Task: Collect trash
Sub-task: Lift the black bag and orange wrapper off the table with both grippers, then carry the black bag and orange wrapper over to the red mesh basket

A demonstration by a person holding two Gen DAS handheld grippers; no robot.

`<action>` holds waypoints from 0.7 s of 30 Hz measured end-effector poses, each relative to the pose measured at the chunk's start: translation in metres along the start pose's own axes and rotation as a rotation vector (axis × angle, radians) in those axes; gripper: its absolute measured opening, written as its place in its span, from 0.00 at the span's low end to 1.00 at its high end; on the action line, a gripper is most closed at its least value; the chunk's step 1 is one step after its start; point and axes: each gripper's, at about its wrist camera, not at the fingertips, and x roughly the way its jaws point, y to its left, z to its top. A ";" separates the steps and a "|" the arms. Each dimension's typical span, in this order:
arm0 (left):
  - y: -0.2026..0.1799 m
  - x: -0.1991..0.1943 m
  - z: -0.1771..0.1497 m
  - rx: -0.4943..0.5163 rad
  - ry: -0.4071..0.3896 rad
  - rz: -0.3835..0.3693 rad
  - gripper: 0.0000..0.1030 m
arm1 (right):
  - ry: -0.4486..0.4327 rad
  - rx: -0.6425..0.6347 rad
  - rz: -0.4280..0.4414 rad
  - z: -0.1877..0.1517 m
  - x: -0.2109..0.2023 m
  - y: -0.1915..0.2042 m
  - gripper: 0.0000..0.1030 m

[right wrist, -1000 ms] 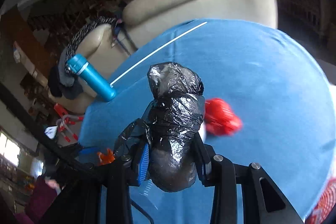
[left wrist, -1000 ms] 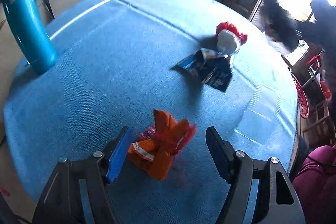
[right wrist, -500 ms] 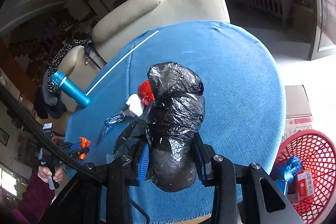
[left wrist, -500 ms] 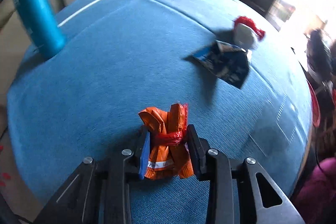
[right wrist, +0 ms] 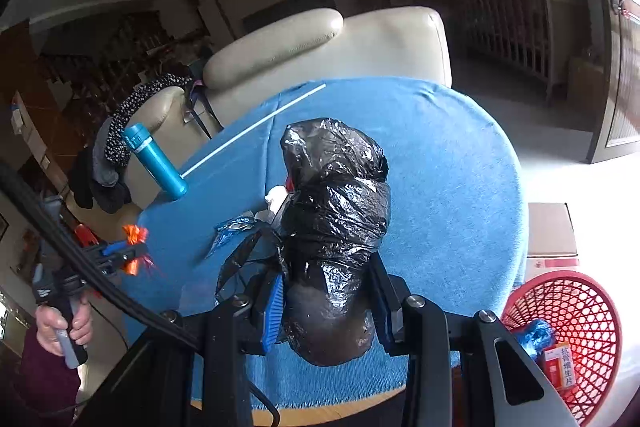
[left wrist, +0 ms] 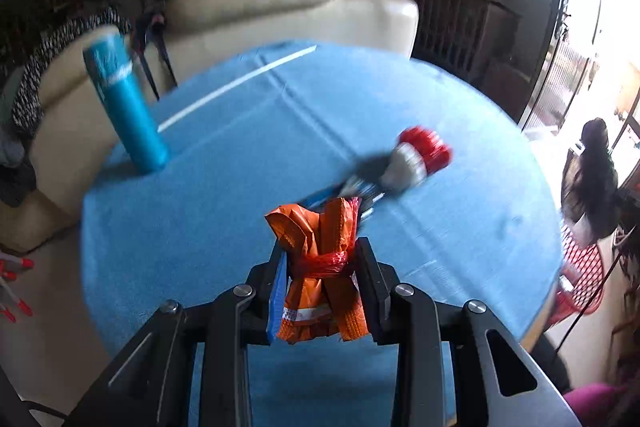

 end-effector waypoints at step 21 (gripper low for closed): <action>-0.160 -0.044 0.019 0.110 -0.133 -0.102 0.33 | -0.152 0.010 -0.076 -0.039 -0.097 -0.049 0.39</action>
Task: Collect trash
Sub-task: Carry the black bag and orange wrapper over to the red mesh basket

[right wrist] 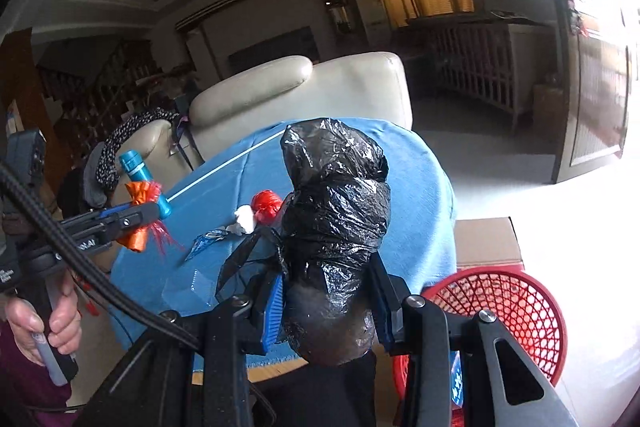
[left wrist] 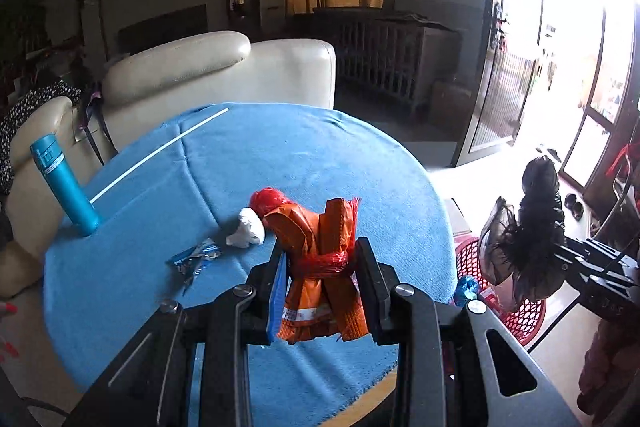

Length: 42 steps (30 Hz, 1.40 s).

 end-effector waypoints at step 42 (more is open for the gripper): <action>-0.053 0.044 -0.020 0.125 0.087 0.154 0.33 | 0.026 0.152 0.062 -0.022 0.022 -0.043 0.39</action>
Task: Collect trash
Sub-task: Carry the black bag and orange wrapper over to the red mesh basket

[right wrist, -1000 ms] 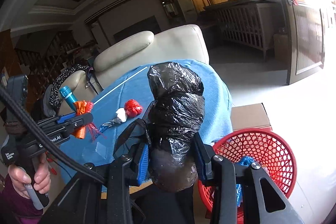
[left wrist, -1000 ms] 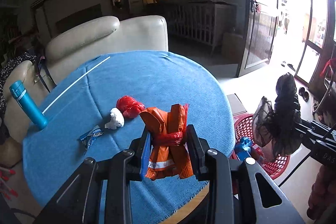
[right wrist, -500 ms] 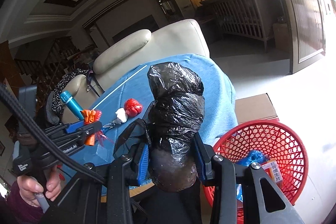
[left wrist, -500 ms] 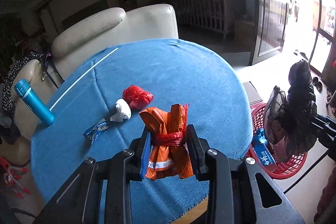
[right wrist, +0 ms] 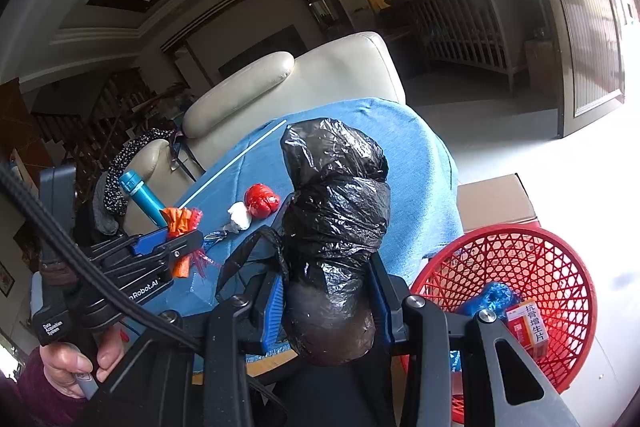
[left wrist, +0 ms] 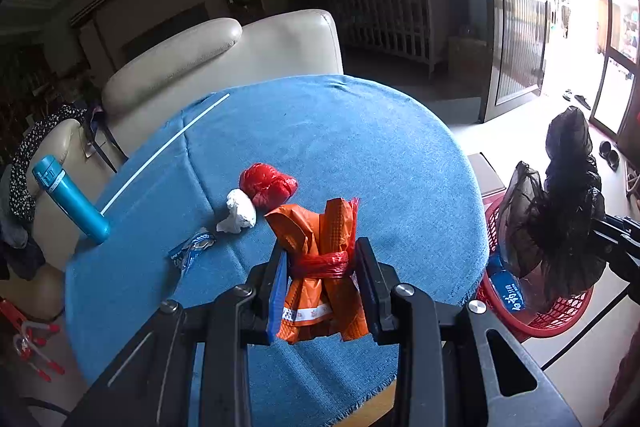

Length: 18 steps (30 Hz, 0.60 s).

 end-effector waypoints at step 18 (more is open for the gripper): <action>0.016 0.006 -0.007 -0.028 0.020 0.019 0.33 | 0.054 -0.052 0.028 0.001 0.022 0.022 0.39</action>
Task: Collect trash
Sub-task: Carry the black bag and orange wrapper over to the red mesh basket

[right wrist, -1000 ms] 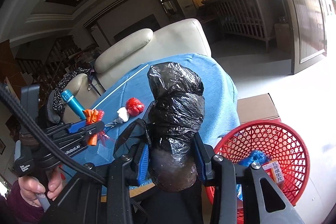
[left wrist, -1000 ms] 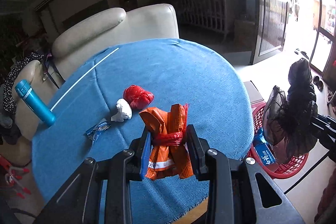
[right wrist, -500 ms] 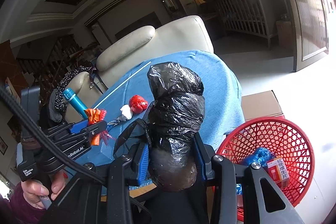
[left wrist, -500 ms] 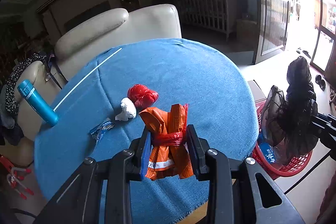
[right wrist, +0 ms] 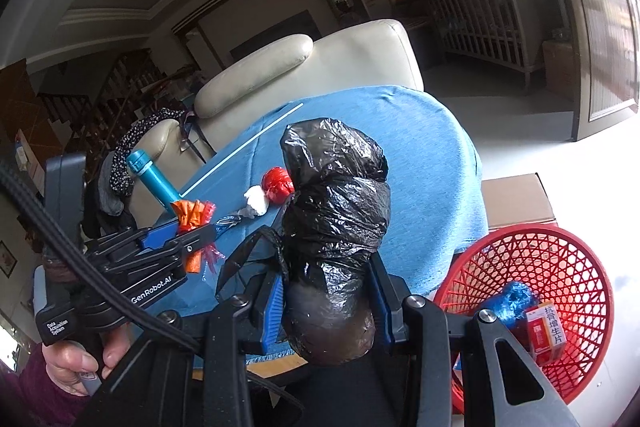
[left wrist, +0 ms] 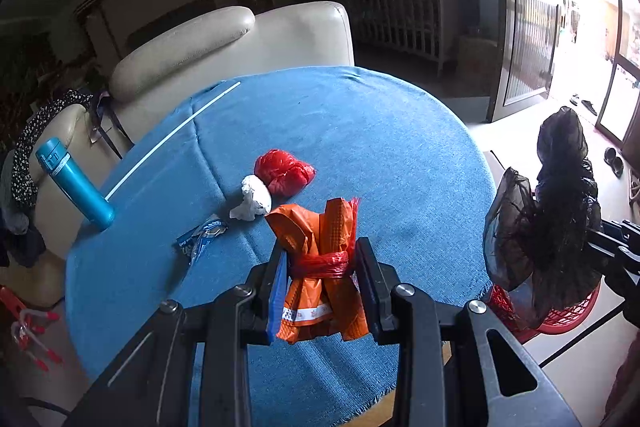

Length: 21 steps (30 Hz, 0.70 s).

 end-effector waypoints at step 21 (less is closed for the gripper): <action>-0.004 0.003 0.002 0.021 0.007 0.007 0.34 | 0.001 0.017 -0.001 -0.001 0.001 -0.003 0.39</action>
